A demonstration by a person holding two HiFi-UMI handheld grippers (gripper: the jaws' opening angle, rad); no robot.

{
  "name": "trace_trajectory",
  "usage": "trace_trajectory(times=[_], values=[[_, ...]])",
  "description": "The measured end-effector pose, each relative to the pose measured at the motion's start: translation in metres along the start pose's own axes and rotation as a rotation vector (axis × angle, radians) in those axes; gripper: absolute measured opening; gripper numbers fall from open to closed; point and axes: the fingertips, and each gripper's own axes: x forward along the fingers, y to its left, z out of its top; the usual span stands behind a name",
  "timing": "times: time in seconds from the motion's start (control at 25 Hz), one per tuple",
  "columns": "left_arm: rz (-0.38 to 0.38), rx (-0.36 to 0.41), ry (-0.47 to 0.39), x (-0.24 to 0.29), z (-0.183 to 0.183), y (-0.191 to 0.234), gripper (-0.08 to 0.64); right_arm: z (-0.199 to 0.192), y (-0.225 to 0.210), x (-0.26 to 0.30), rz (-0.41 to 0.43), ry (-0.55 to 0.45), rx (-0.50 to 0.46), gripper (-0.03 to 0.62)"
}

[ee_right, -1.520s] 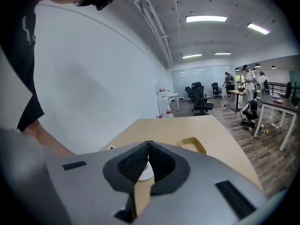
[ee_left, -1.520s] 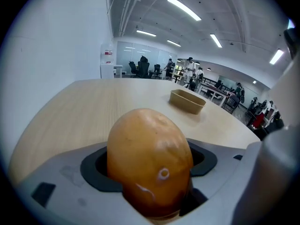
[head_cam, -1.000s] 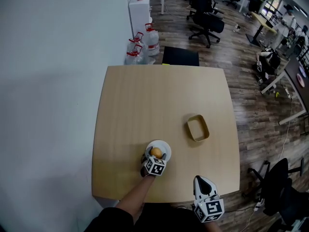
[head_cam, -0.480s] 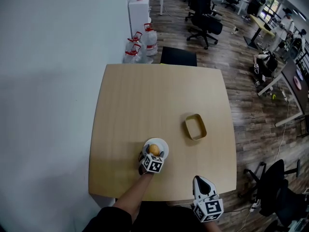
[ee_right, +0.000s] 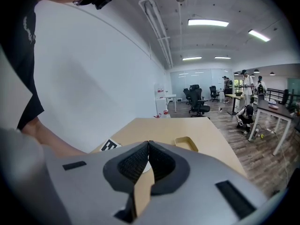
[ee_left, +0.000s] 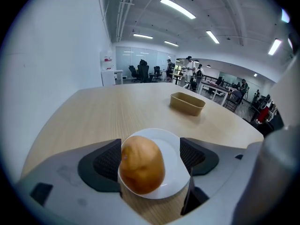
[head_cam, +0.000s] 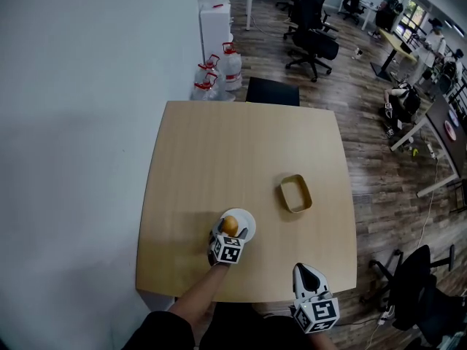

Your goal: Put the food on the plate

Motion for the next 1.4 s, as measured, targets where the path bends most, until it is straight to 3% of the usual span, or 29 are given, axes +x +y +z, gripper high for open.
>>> trace_trajectory(times=[0.24,0.48,0.96,1.24,1.32,1.4], values=[[0.015,-0.059,-0.065,-0.034,0.021,0.005,0.357,0.016,-0.001,-0.002,0.026,-0.058,0.004,0.06],[0.012,-0.105,-0.162,-0.101,0.032,-0.023,0.357,0.024,-0.001,-0.028,0.068,-0.131,0.001,0.06],[-0.03,-0.247,-0.483,-0.275,0.071,-0.128,0.356,0.01,-0.007,-0.108,0.106,-0.205,-0.002,0.06],[-0.045,-0.222,-0.592,-0.36,0.065,-0.199,0.349,-0.008,-0.007,-0.158,0.11,-0.236,-0.01,0.06],[-0.06,-0.212,-0.615,-0.381,0.06,-0.221,0.288,-0.015,-0.005,-0.177,0.115,-0.243,-0.01,0.06],[-0.084,-0.181,-0.646,-0.405,0.057,-0.247,0.078,-0.024,-0.001,-0.198,0.12,-0.25,-0.011,0.06]])
